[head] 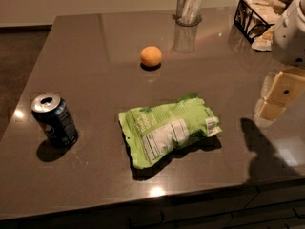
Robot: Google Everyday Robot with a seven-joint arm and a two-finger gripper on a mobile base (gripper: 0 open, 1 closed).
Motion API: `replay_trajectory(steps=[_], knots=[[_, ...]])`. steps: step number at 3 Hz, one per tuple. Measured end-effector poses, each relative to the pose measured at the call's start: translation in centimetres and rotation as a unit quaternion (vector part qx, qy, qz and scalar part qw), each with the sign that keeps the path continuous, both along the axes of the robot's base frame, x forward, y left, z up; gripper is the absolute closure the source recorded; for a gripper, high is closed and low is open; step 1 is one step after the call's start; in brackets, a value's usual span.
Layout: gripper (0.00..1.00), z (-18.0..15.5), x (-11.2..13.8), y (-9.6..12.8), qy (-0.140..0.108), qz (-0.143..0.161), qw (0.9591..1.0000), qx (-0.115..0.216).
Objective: Move pepsi can near orange
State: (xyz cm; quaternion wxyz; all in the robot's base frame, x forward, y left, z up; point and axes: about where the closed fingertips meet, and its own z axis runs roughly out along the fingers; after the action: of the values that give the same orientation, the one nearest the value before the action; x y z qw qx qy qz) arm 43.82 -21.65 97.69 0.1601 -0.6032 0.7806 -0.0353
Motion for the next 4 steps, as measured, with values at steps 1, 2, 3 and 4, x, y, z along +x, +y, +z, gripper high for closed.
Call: replay_trajectory(steps=[1,2,3,4], knots=[[0.0,0.0,0.0,0.0,0.0,0.0,1.0,0.0],[0.0,-0.1,0.6,1.4,-0.008,0.014,0.9998,0.013],[0.0,-0.4,1.7,3.7,-0.021,0.032,0.9985,0.04],[0.0,-1.0,3.1,7.4,-0.022,0.051,0.9953,0.08]])
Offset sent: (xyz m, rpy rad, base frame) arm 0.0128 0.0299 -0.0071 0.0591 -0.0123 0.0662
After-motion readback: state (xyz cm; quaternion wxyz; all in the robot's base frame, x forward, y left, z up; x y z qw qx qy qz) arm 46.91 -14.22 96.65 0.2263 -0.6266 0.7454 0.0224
